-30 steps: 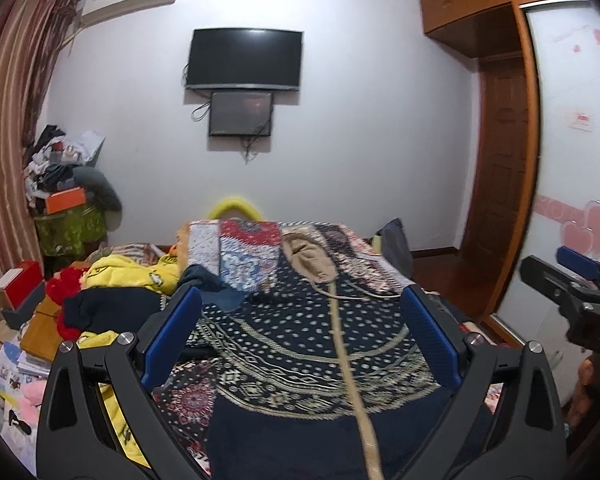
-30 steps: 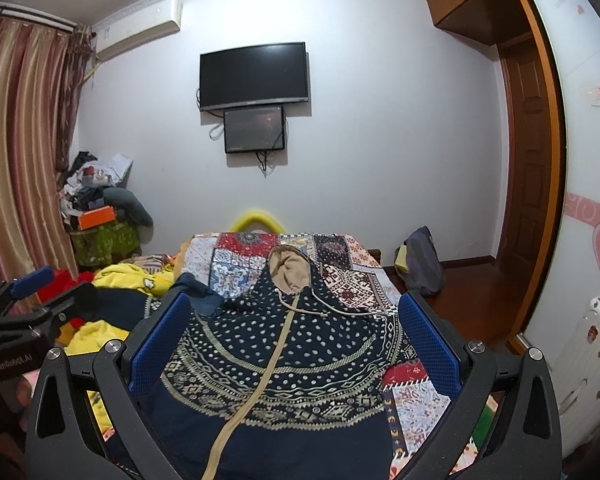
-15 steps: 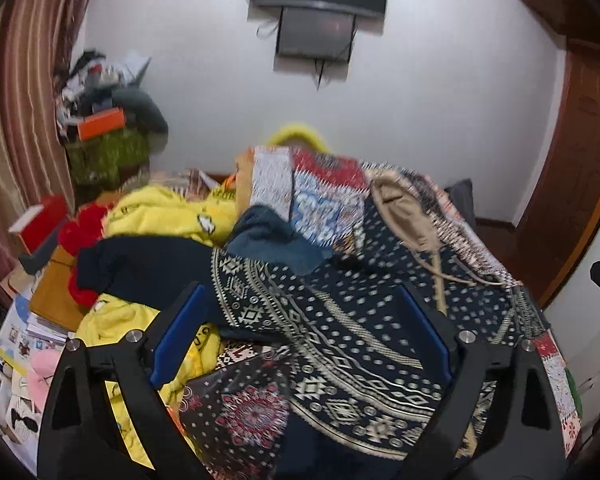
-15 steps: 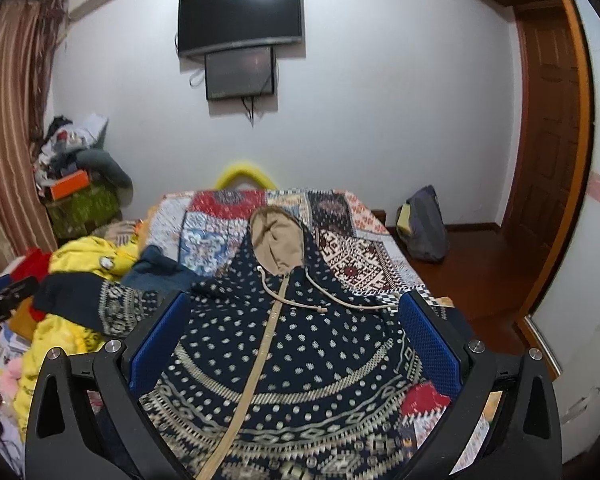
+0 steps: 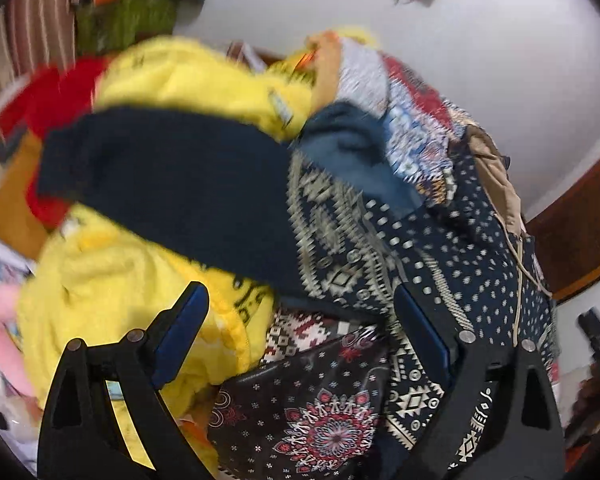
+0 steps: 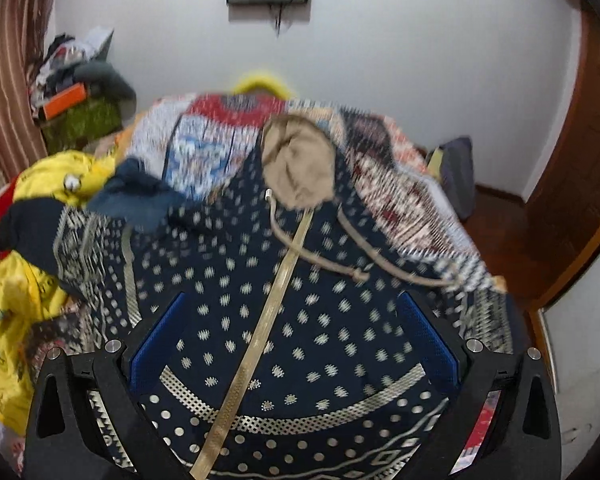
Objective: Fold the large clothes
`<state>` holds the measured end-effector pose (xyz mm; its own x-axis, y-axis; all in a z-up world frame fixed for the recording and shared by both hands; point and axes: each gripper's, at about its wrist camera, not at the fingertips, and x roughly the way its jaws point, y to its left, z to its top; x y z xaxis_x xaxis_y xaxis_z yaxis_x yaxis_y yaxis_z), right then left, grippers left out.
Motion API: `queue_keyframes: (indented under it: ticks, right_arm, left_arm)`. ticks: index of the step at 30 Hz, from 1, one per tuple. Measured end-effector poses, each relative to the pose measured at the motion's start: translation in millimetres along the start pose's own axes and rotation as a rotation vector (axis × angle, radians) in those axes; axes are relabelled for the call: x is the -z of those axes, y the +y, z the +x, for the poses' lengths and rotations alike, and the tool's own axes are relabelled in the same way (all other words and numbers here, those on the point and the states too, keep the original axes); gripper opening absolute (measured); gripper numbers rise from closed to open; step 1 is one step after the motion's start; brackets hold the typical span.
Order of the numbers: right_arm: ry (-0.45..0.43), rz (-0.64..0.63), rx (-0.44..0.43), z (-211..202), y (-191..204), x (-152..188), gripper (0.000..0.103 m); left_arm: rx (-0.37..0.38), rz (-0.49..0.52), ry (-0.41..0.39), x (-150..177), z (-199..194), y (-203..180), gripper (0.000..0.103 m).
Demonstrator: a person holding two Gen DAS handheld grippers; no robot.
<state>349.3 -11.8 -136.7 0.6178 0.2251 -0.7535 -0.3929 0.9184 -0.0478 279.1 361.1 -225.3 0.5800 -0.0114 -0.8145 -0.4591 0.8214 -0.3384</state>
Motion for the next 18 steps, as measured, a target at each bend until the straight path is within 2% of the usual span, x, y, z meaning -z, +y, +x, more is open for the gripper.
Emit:
queue_keyframes:
  ticks: [3,6,10,15,18]
  right_arm:
    - [0.066,0.024,-0.028,24.1,-3.0,2.9,0.101]
    - [0.108,0.043,-0.038,40.4,-6.8,7.9,0.101]
    - [0.134,0.048,-0.055,51.5,-8.7,11.3,0.101]
    - [0.162,0.038,-0.051,60.3,-7.7,14.9,0.101]
    - [0.169,0.044,-0.052,61.7,-8.6,15.8,0.101]
  left_arm:
    - [0.038,-0.087,0.048,2.4,22.1,23.4,0.091]
    - [0.057,-0.126,0.078,2.1,37.1,36.7,0.086]
    - [0.06,-0.144,0.056,-7.0,48.8,51.2,0.078]
    - [0.054,-0.141,0.001,-23.8,58.4,60.9,0.073]
    - [0.042,-0.171,0.01,-30.2,69.8,73.6,0.062]
